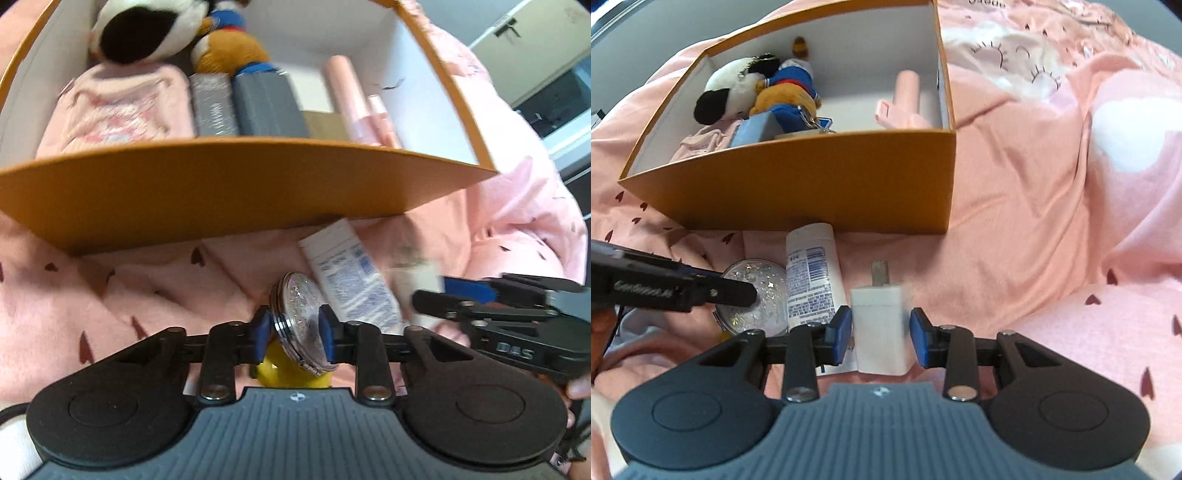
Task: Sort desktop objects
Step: 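Grasp the white charger plug with right tool while left tool lifts the glitter disc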
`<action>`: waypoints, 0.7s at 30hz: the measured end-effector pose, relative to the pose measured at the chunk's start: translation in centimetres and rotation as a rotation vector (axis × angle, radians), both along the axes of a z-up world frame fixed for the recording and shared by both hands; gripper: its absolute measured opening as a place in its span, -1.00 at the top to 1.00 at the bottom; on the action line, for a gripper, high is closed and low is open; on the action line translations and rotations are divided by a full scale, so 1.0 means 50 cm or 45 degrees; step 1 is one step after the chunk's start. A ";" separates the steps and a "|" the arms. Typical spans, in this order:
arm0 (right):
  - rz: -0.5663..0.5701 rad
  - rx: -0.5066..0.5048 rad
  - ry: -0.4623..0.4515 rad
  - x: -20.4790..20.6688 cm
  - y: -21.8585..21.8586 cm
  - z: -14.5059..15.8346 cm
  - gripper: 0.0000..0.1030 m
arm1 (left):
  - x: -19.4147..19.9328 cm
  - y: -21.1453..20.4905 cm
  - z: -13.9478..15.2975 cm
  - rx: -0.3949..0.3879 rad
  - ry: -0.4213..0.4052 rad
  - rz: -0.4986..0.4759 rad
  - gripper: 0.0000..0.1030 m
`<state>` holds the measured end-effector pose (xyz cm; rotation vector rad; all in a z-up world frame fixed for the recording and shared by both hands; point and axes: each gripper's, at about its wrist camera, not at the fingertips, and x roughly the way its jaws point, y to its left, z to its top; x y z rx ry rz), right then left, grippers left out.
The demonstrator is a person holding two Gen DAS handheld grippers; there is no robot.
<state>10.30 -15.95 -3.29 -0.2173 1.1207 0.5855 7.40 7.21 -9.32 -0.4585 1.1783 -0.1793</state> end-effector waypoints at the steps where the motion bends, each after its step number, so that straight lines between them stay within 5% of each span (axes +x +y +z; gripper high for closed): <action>1: -0.007 0.005 0.017 0.001 0.001 -0.005 0.28 | 0.000 -0.004 0.004 -0.019 -0.013 -0.010 0.40; 12: -0.045 0.096 0.094 0.024 -0.010 -0.012 0.26 | 0.010 -0.037 -0.010 -0.035 0.038 -0.038 0.52; 21: -0.188 0.294 0.345 0.087 -0.059 -0.067 0.18 | -0.002 -0.025 0.005 -0.017 -0.016 0.010 0.59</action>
